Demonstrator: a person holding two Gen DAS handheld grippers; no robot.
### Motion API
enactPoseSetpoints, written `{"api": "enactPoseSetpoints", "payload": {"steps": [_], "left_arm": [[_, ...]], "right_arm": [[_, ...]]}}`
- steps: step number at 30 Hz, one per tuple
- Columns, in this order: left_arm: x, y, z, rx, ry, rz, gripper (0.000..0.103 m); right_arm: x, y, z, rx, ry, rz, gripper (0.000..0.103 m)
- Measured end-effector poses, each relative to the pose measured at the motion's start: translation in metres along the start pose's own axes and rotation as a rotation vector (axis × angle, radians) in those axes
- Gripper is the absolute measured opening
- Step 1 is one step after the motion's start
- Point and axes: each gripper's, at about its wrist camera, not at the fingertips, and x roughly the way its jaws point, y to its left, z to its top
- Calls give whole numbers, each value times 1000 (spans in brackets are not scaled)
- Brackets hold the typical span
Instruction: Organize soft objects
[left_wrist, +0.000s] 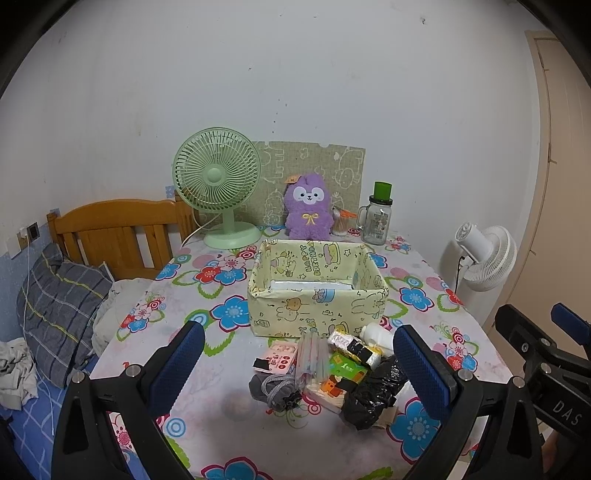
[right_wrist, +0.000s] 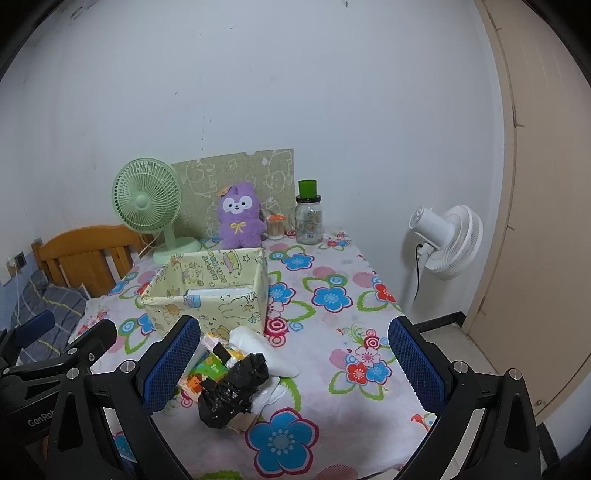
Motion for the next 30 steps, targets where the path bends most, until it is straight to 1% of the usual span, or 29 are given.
{"api": "enactPoseSetpoints", "payload": {"steps": [6,17,30], "left_arm": [[-2,-1,-4,0,-4,-6,103],[-3,-2,-8,3,6,-3,103],[32,2,-14,14,82,-6,103]], "right_arm": [[0,-2,1,15,4,-2,103],[2,0,2,6,3,12,103],[33,5,-3,-11,49,29,103]]}}
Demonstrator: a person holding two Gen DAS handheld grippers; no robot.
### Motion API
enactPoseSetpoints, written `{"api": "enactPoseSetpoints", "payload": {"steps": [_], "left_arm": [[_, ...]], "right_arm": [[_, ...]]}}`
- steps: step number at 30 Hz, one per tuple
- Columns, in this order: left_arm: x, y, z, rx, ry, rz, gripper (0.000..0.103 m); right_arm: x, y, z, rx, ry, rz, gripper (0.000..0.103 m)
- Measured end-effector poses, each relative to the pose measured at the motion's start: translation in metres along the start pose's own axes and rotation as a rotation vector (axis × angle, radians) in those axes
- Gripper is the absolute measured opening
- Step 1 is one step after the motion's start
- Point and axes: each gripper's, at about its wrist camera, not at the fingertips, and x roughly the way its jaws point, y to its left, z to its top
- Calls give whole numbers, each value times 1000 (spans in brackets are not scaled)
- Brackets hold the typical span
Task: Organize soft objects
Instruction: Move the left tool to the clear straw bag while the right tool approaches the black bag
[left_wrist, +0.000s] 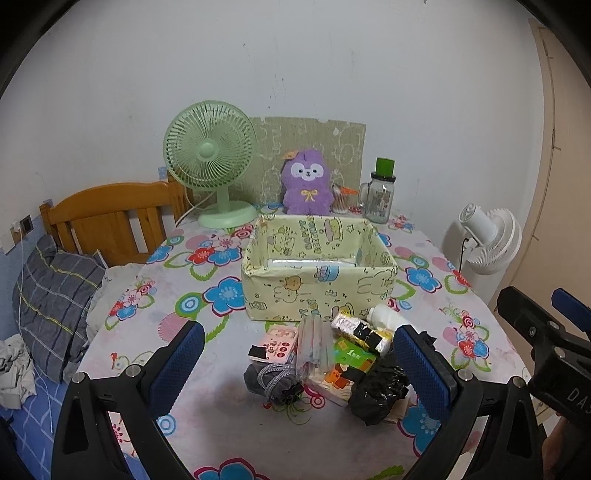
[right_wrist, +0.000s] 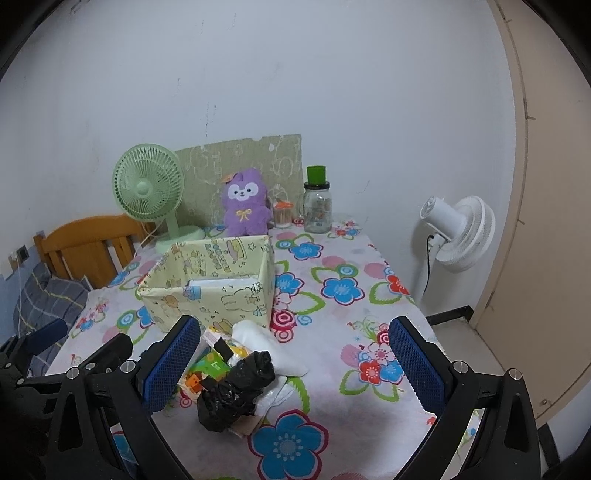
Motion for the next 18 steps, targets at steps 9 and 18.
{"api": "enactPoseSetpoints", "payload": {"steps": [9,18], "left_arm": [[33,-1,-4,8,62,-1,103],[70,-2,-10,22,132,5,102]], "right_arm": [[29,4,-4,-16,45,25,103],[64,11,-13,-36,116,51,103]]}}
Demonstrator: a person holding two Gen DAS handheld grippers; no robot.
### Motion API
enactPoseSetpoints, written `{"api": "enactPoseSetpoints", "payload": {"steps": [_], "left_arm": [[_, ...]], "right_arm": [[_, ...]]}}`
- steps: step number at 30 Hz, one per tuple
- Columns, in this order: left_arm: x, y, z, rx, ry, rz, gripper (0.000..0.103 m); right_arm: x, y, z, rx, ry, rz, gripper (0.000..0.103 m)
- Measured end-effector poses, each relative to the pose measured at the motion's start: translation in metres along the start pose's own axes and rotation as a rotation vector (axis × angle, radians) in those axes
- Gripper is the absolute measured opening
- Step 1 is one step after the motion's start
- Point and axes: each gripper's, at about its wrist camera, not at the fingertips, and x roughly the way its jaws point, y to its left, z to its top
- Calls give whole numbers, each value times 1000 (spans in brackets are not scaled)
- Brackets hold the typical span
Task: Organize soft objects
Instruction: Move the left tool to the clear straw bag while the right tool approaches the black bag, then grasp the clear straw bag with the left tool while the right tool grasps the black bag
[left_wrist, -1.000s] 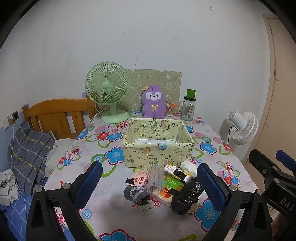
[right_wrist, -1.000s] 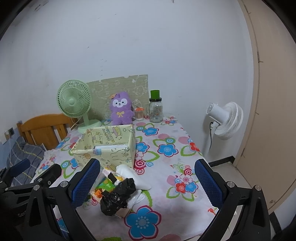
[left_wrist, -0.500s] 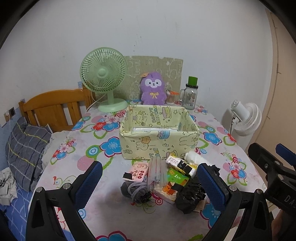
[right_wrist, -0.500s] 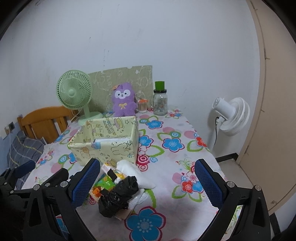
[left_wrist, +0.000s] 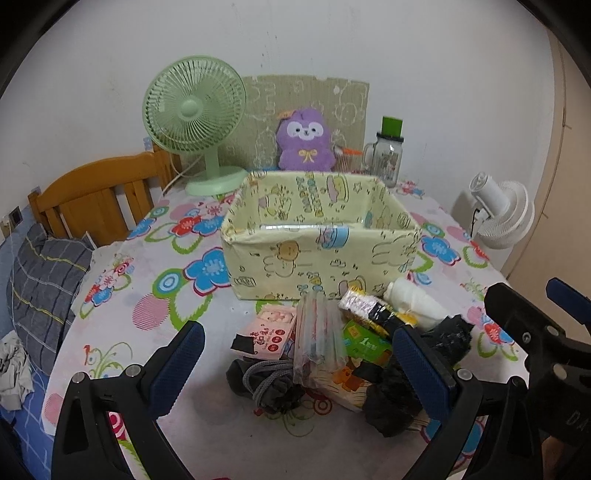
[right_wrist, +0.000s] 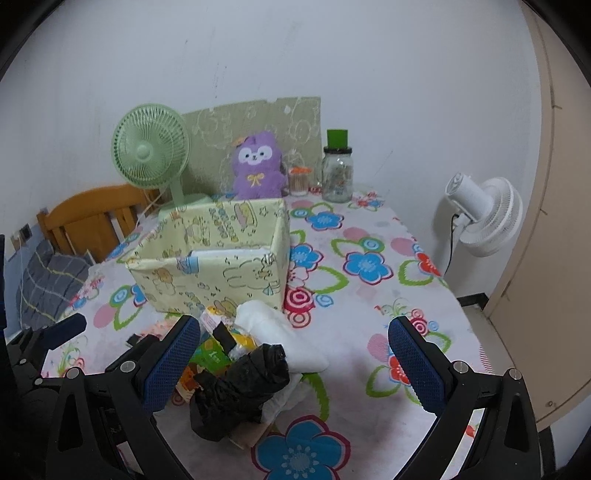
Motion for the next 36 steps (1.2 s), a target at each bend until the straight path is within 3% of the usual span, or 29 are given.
{"api": "enactPoseSetpoints", "payload": {"steps": [14,19,23,27,36], "left_arm": [[36,-3,-18,21,108,25,88],[38,-4,-21,25,113,26,82],[43,-11,-24,56,126,37,67],[45,-15,-24,69,119,34,65],[46,-11,-21,49,107,0,42]], "right_arm": [[36,9,-21,-7,119,46,92],[45,13,-25,28,172,107,77],[52,21,-28,23,206,121,64],[55,27,-29,15,209,121,42],[59,29,-26,22,199,124,33]]}}
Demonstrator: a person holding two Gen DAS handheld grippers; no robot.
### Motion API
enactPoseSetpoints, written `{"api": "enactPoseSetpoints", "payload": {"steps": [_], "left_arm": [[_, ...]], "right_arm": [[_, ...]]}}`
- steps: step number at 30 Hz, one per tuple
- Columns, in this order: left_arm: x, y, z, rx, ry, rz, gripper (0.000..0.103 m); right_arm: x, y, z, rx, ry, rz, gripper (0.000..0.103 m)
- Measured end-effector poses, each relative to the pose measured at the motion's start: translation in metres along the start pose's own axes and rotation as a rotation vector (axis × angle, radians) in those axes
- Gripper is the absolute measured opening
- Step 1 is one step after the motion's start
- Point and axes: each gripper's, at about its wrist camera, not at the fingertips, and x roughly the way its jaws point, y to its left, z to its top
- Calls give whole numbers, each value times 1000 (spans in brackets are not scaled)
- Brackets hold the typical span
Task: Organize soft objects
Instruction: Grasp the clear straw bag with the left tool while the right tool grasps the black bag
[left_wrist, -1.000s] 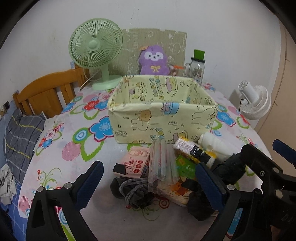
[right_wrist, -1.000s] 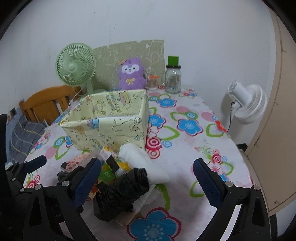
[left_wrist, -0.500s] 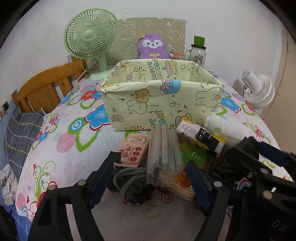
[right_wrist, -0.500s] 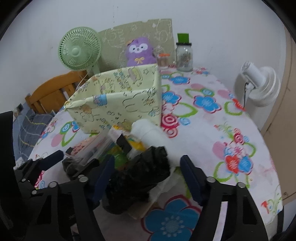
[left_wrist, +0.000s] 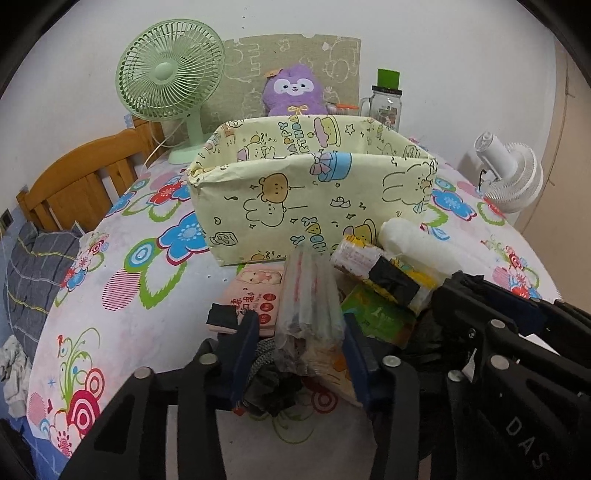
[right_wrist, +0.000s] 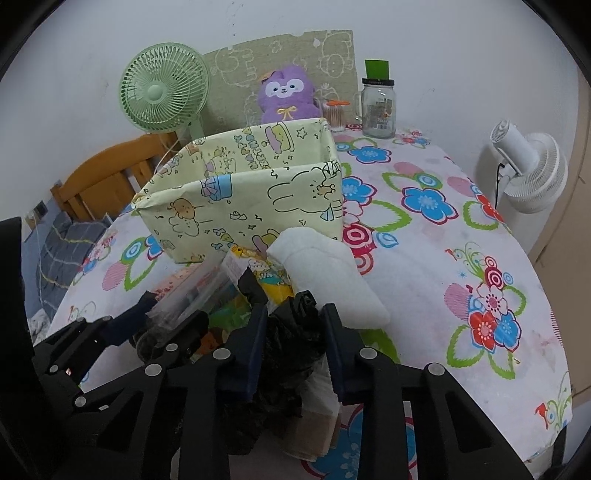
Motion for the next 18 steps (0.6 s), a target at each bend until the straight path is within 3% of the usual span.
{"api": "enactPoseSetpoints", "payload": {"steps": [2,5,18], "left_arm": [[-1,1,0,-7,-7,-15,32],[-3,1,-1,-2,-11,-31,28],[-25,-2,6,-2,-55,-44,27]], "right_arm": [[0,1,0,0,-4,1,33],[-1,1,0,4,-5,3,33],[-17,0,7,17,-54,24,25]]}}
